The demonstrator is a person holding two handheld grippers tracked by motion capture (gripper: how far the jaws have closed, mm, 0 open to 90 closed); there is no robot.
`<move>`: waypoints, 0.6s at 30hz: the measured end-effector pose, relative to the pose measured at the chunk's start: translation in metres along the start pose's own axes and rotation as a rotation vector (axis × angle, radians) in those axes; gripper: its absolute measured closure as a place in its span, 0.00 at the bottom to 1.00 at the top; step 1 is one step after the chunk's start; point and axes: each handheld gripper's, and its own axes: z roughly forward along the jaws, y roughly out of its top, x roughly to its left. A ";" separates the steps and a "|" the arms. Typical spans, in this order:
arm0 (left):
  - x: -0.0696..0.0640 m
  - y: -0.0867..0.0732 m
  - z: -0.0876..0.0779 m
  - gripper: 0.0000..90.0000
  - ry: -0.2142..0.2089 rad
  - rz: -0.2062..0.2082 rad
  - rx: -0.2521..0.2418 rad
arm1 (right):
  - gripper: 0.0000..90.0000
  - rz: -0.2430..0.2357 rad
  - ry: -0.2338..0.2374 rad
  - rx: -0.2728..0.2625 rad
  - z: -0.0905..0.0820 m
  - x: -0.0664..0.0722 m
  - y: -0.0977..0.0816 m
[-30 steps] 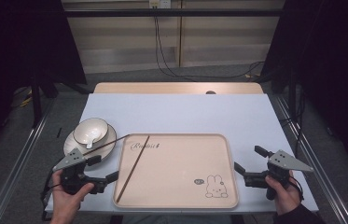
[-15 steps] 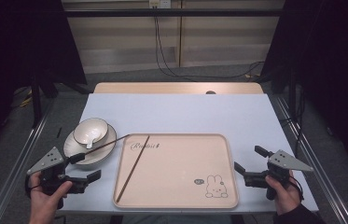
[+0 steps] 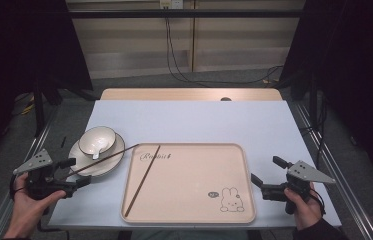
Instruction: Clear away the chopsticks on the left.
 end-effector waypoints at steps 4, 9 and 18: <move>0.014 -0.001 0.005 0.05 0.009 0.006 0.031 | 0.02 -0.001 -0.003 0.001 0.000 -0.001 0.000; 0.025 -0.002 0.014 0.09 0.018 0.029 0.078 | 0.02 -0.003 -0.007 0.001 0.001 -0.001 0.000; 0.044 -0.006 0.035 0.10 0.070 0.011 0.170 | 0.02 -0.005 -0.003 0.008 0.001 -0.001 0.000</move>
